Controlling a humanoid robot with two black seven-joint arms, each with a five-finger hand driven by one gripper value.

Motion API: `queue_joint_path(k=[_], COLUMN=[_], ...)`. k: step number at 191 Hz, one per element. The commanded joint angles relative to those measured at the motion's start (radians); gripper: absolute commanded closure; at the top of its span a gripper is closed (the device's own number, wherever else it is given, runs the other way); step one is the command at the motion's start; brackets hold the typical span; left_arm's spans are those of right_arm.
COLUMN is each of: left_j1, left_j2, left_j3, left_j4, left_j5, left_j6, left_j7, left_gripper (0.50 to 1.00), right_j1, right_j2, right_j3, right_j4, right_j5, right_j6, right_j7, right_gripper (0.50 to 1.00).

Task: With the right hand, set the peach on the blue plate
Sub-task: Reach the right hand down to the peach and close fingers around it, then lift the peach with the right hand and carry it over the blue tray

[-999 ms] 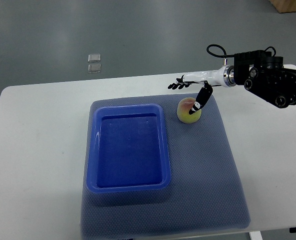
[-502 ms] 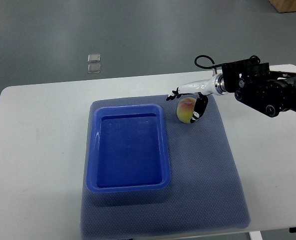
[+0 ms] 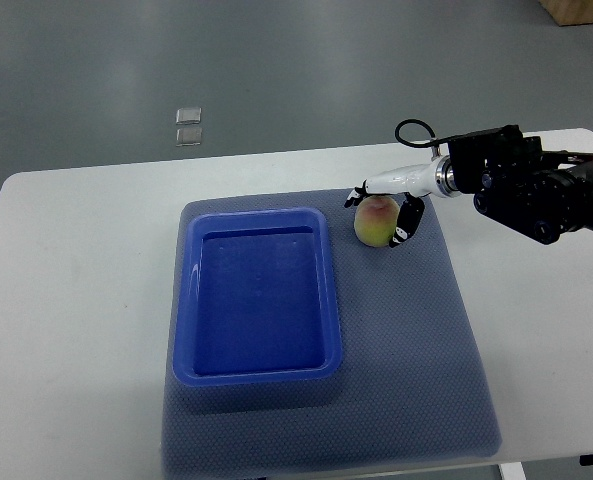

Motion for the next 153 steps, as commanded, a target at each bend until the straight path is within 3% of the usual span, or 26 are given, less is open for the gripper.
queue_joint_path(k=[1,3,18,19,31,41,42,46,90,115,153], left_j1=[0.0,0.0,0.0,0.0,0.0,0.0,0.0,0.0,0.0,0.0,0.0], left_j2=[0.0,0.0,0.0,0.0,0.0,0.0,0.0,0.0,0.0,0.0,0.0], left_j3=[0.0,0.0,0.0,0.0,0.0,0.0,0.0,0.0,0.0,0.0,0.0], left_j4=[0.0,0.0,0.0,0.0,0.0,0.0,0.0,0.0,0.0,0.0,0.001], left_j5=[0.0,0.0,0.0,0.0,0.0,0.0,0.0,0.0,0.0,0.0,0.0], left_j6=[0.0,0.001,0.001,0.0,0.001,0.001,0.0,0.0,0.001,0.0,0.0], left_j7=[0.0,0.0,0.0,0.0,0.0,0.0,0.0,0.0,0.0,0.0,0.0], left_gripper=[0.5,0.5,0.5,0.5,0.5,0.5,0.5,0.5,0.5,0.5,0.5], right_j1=[0.0,0.0,0.0,0.0,0.001,0.001,0.003,0.004,0.08,0.143,0.169], right_j2=[0.0,0.005,0.009,0.012,0.012,0.012,0.012,0.012,0.0,-0.003,0.051], right_j3=[0.002,0.0,0.0,-0.001,-0.009,-0.009,-0.011,-0.011,0.005,0.02,0.032], right_j4=[0.0,0.0,0.0,0.0,0.0,0.0,0.0,0.0,0.02,0.083,0.155], right_j5=[0.0,0.0,-0.002,-0.005,-0.011,-0.011,-0.011,-0.011,0.012,0.015,0.018], right_j6=[0.0,0.0,0.0,0.0,0.0,0.0,-0.002,-0.002,-0.03,-0.03,-0.025], right_j7=[0.0,0.0,0.0,0.002,0.002,0.002,0.002,0.002,0.012,0.015,0.071], right_gripper=[0.689,0.734,0.754,0.791,0.863,0.863,0.911,0.92,0.93,0.926,0.92])
